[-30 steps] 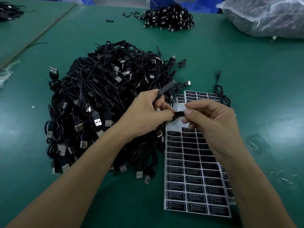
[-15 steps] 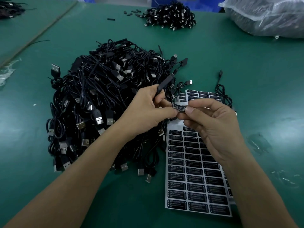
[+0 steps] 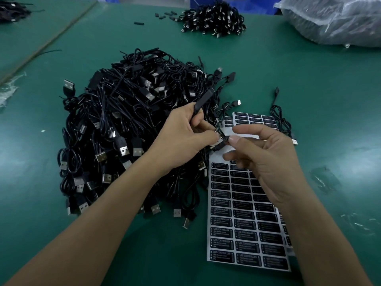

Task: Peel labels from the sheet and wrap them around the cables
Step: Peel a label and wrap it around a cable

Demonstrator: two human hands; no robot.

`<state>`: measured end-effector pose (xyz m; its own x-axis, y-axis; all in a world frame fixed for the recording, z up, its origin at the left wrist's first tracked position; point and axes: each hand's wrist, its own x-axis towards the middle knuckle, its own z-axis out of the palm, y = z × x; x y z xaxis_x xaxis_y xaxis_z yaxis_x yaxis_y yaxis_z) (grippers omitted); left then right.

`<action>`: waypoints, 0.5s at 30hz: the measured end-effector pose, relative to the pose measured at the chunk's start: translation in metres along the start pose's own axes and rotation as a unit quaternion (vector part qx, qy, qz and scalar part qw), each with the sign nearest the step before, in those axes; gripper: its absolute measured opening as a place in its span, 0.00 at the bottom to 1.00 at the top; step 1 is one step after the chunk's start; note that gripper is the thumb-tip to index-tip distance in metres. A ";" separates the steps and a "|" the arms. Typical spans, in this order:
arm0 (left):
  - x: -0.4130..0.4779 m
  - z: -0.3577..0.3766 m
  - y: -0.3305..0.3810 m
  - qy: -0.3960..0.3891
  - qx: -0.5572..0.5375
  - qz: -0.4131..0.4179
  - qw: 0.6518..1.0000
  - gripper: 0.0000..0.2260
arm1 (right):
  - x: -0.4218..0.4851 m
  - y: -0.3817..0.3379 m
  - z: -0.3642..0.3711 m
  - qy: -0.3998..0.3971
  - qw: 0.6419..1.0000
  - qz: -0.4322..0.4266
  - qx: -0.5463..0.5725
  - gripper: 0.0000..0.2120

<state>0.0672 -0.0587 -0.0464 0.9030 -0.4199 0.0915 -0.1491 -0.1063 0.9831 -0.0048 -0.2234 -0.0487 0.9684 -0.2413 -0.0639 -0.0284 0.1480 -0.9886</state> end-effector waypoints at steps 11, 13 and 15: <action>0.000 0.001 -0.002 -0.093 0.053 0.001 0.994 0.22 | 0.000 0.006 -0.008 0.043 0.949 -0.119 -0.289 0.02; 0.000 0.001 -0.003 -0.096 0.053 0.001 0.994 0.23 | 0.001 0.006 -0.012 0.068 0.939 -0.128 -0.313 0.05; 0.000 0.001 -0.003 -0.103 0.059 0.002 0.993 0.23 | 0.003 0.003 -0.016 0.052 0.944 -0.126 -0.300 0.04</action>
<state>0.0668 -0.0592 -0.0491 0.8031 -0.5939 0.0482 -0.2092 -0.2053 0.9561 -0.0066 -0.2393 -0.0545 0.9342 -0.2946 0.2014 0.0334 -0.4897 -0.8713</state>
